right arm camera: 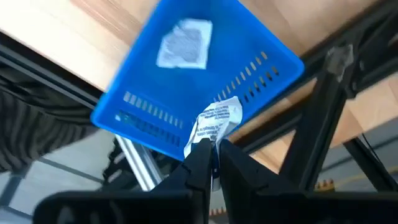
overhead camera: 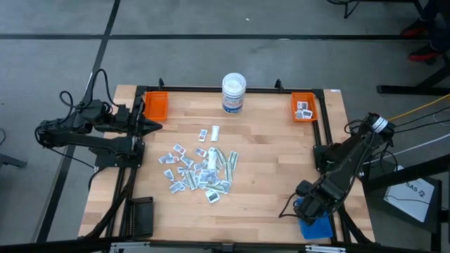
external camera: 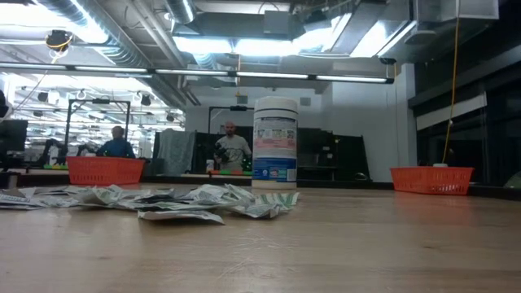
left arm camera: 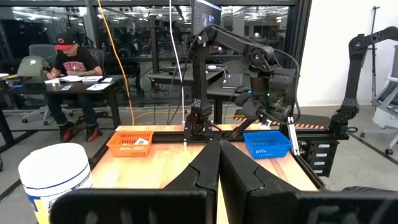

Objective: Pick & Place First Aid Supplies
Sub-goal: Put the blue alcohol pad into the blue bin, then put the gray towelette pack into the right orange bin

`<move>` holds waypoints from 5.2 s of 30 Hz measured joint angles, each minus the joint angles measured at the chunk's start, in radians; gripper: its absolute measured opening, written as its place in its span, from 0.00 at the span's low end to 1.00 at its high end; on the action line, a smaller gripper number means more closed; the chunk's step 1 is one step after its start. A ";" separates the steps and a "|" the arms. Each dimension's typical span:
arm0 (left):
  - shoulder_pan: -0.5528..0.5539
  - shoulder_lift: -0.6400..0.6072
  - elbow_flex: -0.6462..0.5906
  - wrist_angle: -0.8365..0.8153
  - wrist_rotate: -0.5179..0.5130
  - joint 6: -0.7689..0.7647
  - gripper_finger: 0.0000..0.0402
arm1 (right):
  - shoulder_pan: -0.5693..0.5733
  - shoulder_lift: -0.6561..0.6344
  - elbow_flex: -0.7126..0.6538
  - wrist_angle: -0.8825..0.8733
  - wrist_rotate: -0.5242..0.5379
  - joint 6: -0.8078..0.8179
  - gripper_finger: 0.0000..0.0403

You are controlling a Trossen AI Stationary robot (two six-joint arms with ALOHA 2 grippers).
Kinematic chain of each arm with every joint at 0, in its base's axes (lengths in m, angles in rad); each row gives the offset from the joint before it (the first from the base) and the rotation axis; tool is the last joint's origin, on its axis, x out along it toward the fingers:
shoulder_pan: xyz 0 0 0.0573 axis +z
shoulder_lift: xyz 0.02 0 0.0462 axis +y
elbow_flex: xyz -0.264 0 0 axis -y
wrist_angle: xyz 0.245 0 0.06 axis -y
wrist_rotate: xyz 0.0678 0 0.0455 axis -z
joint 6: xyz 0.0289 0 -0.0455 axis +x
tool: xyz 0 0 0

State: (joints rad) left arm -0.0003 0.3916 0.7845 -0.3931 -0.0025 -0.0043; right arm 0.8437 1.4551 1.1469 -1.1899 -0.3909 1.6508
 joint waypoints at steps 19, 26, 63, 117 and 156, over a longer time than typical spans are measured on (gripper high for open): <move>0.000 0.000 0.000 0.000 0.000 0.000 0.01 | 0.000 -0.006 -0.039 0.053 0.005 0.016 0.13; 0.000 0.000 0.000 0.000 0.000 0.000 0.01 | 0.005 -0.006 -0.039 0.053 0.005 0.014 0.33; 0.000 0.000 0.000 0.000 0.000 0.000 0.01 | -0.451 -0.006 -0.039 0.966 0.781 -1.356 0.42; 0.000 0.000 0.000 0.000 0.000 0.000 0.01 | -0.663 0.030 -0.039 1.053 0.659 -1.634 0.42; 0.000 0.000 0.000 0.000 0.000 0.000 0.01 | -0.679 0.273 -0.039 0.849 0.476 -1.557 0.42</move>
State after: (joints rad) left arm -0.0006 0.3917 0.7845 -0.3931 -0.0029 -0.0044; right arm 0.1642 1.7286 1.1084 -0.3406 0.0853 0.0934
